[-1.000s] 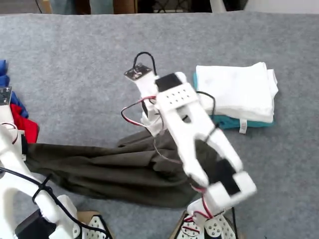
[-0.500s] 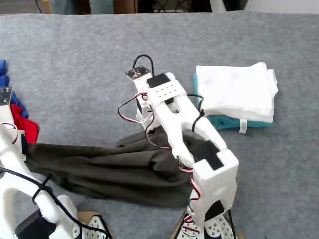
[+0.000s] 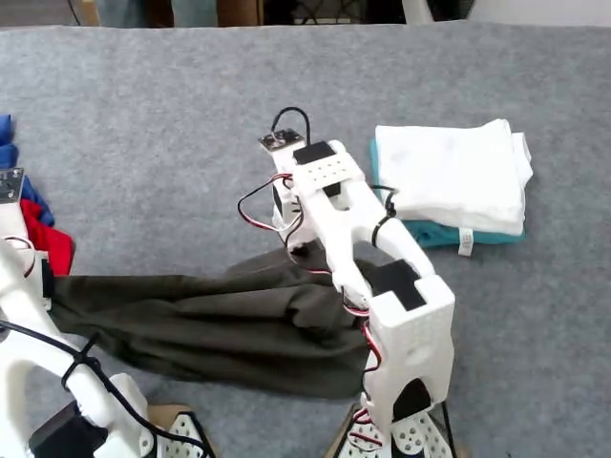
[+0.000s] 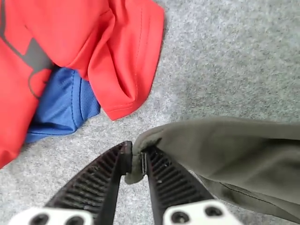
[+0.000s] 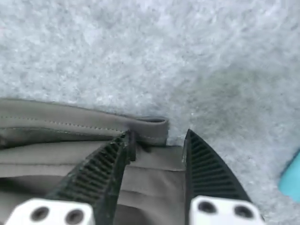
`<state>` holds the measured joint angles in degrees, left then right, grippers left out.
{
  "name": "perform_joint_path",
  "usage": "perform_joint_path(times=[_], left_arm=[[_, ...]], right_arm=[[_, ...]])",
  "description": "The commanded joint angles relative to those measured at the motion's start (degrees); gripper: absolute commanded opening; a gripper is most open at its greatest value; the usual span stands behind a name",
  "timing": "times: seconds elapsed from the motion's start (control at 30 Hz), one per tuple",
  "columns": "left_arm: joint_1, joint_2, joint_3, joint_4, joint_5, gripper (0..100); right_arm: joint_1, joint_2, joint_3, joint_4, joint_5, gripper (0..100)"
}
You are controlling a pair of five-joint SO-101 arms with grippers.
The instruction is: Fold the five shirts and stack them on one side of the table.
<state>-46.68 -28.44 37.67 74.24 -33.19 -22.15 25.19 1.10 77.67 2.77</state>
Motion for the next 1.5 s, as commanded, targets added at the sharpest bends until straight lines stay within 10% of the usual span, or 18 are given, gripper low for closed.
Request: perform_joint_path(times=[0.0, 1.0, 1.47], left_arm=[[-0.6, -1.6, -2.4, 0.3, -0.4, 3], [-0.6, -1.7, -2.5, 0.1, -0.4, 3], [-0.5, -1.7, -2.5, 0.3, -0.4, 3]], right_arm=[[0.9, -0.2, -2.9, -0.3, -0.5, 18.3], [-0.2, -4.4, -5.3, 7.4, -0.4, 18.1], [-6.2, -27.2, 32.8, 4.0, 1.5, 18.1]])
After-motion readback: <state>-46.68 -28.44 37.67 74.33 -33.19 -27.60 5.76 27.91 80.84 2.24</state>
